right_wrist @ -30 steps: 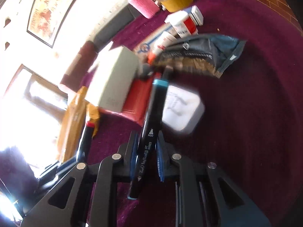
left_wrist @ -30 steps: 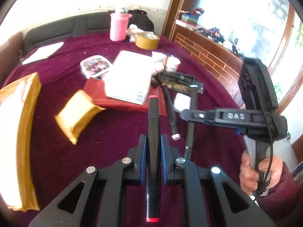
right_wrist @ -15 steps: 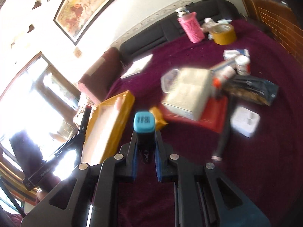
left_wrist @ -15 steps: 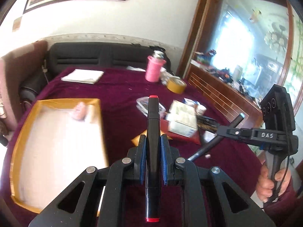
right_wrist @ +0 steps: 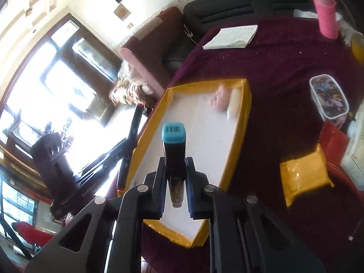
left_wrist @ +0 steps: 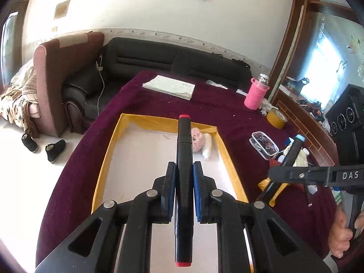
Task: Organize objects
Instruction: 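Place both black markers into the tray and open both grippers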
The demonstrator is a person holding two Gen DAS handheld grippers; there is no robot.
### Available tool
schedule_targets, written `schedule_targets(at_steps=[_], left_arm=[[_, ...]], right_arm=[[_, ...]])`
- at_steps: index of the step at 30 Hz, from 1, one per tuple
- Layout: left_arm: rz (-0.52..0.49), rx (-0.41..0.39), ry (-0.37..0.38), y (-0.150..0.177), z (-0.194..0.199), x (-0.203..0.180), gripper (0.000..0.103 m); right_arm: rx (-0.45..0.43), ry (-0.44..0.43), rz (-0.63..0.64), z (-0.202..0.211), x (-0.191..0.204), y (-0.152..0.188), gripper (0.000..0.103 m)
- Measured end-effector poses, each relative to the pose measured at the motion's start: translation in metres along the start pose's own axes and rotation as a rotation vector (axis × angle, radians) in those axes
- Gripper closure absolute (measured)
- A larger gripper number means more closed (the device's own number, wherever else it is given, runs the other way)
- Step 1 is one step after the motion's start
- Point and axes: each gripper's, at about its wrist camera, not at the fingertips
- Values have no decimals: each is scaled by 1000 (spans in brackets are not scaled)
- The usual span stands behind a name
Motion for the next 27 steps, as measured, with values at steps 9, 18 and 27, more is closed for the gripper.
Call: schedule_targets(at_steps=[9,18,27], left_arm=[[78,130,-47,-19,-73,46,92],[220,115,-58,-19,-92,75,86],[252,4,-82,-22,-53,68,60]], right_arm=[[78,125,15,-105,18,-72,90],[176,165,57,-159,31,-104,89],[-3,226,55,-80,19,-108,82]])
Point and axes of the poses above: each gripper's, at about its wrist camera, not at the fingertips, and z roughly against the way its jaws point, x to its left, y to its underside, and after that the axes turned 14 degrees about y, right-handed
